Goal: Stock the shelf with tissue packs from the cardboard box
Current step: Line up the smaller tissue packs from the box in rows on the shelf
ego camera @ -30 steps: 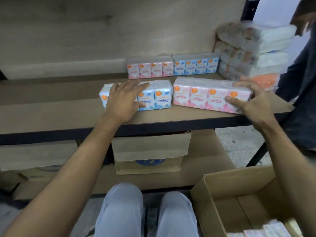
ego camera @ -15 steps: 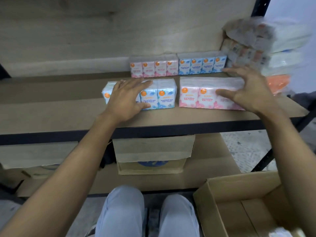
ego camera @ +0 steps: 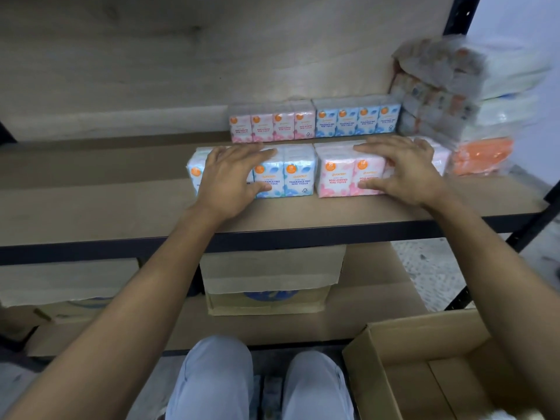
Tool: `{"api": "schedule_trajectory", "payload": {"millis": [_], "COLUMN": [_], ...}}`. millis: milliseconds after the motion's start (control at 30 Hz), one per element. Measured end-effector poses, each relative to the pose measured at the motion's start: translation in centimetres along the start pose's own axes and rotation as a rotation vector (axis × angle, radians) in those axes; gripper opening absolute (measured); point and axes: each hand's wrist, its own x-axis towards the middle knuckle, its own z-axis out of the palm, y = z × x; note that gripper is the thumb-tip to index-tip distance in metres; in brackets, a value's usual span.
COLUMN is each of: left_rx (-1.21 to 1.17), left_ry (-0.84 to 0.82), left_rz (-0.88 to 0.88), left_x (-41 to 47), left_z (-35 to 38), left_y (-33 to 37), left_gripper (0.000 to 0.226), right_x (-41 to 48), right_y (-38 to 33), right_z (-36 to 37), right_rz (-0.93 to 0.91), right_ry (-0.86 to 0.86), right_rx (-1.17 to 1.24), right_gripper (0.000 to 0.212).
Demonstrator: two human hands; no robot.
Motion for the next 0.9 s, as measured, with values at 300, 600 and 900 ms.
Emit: {"api": "schedule_trajectory", "payload": {"millis": [300,600,900], "left_rx": [0.033,0.066,0.033], "left_ry": [0.022,0.008,-0.043], "left_rz": [-0.009,-0.019,-0.068], "left_x": [1.6,4.8,7.6], "left_z": [1.4,3.3,5.0], "left_y": [0.3,0.0,-0.3], "left_gripper": [0.065,0.065,0.064], "right_x": [1.8,4.8,7.9], "right_y": [2.1,4.7,7.5], "right_z": [1.4,2.4,3.5], "right_rz": [-0.045,-0.039,-0.053], "right_ry": [0.040,0.050,0.063], "right_rx": [-0.045,-0.082,-0.020], "right_gripper": [0.069,0.074,0.070]}}
